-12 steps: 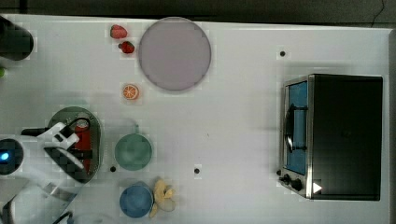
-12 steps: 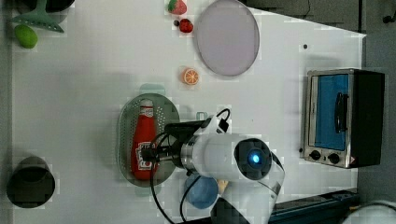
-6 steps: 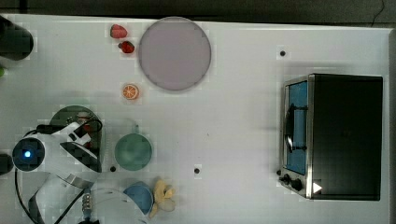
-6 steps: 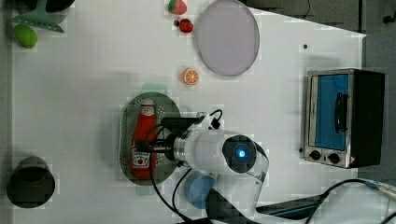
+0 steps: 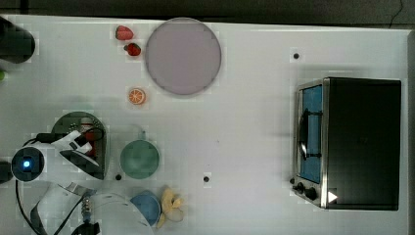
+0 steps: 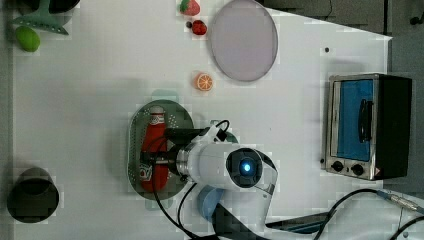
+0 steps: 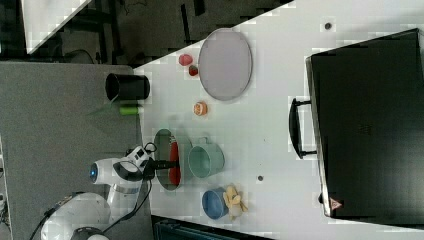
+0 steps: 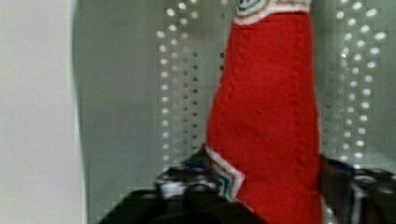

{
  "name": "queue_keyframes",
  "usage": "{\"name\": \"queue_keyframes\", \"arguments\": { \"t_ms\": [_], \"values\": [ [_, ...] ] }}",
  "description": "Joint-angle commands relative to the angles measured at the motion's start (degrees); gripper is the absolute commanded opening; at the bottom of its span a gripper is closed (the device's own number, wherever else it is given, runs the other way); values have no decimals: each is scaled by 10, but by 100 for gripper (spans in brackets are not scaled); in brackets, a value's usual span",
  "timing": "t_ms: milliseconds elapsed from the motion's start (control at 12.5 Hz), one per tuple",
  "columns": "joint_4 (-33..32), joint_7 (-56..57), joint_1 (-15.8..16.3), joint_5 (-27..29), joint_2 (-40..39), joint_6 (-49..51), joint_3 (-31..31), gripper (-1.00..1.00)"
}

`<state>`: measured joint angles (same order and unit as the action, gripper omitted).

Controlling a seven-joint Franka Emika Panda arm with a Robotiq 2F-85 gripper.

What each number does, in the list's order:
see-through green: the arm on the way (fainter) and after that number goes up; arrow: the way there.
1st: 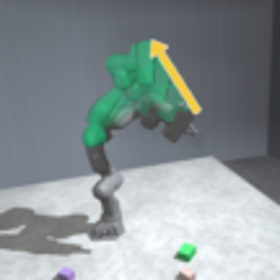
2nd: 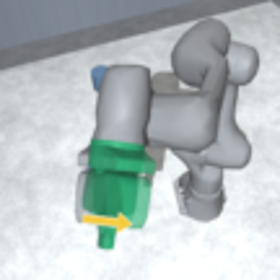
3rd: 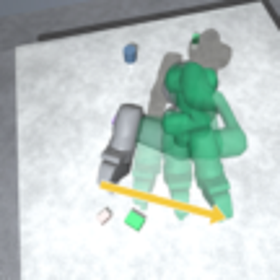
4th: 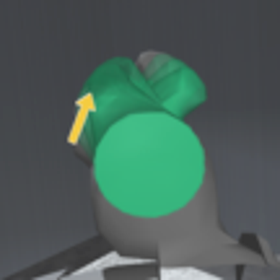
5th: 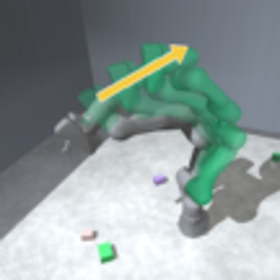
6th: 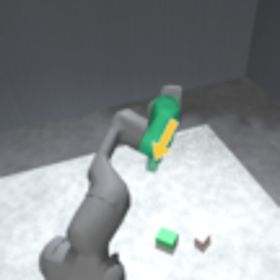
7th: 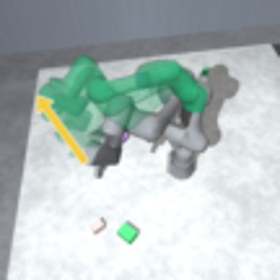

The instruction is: Pick ketchup from strainer and place it on the table

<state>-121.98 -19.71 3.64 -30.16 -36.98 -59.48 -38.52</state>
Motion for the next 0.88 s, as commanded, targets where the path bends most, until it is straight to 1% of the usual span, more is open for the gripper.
{"name": "queue_keyframes", "arguments": {
  "t_ms": [80, 160, 320, 480, 560, 720, 880],
  "values": [
    [-4, -37, -11, 10, 44, 12, -24, 13],
    [-8, -37, -25, 37, 63, 13, -46, 13],
    [-7, -29, -63, 120, 103, 36, -101, 13],
    [11, -1, -103, 196, 134, 100, -154, 13],
    [28, 25, -121, 222, 145, 143, -173, 13],
    [72, 79, -150, 248, 158, 230, -194, 13],
    [117, 120, -172, 248, 165, 299, -195, 13]
  ]
}}
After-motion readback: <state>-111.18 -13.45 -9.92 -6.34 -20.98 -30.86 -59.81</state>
